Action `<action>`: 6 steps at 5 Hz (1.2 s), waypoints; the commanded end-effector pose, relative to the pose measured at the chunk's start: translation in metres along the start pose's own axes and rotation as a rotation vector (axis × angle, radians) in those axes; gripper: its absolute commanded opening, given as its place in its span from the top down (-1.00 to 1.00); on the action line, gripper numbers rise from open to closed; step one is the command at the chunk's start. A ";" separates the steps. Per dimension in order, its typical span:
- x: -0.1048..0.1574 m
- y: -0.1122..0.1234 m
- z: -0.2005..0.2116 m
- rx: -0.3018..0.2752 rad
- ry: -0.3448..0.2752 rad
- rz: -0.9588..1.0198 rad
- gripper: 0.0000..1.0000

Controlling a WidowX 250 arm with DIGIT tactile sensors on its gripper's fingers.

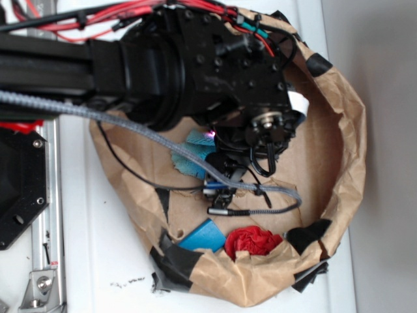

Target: Grab the blue cloth.

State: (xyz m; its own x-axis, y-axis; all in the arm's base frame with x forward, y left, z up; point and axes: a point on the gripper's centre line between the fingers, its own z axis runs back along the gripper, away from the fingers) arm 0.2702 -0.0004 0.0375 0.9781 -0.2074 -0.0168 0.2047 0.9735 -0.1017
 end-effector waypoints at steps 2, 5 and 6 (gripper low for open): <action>-0.005 -0.009 0.074 0.194 -0.196 0.024 1.00; -0.017 -0.027 0.177 0.042 -0.248 0.250 1.00; -0.024 -0.026 0.175 0.060 -0.175 0.320 1.00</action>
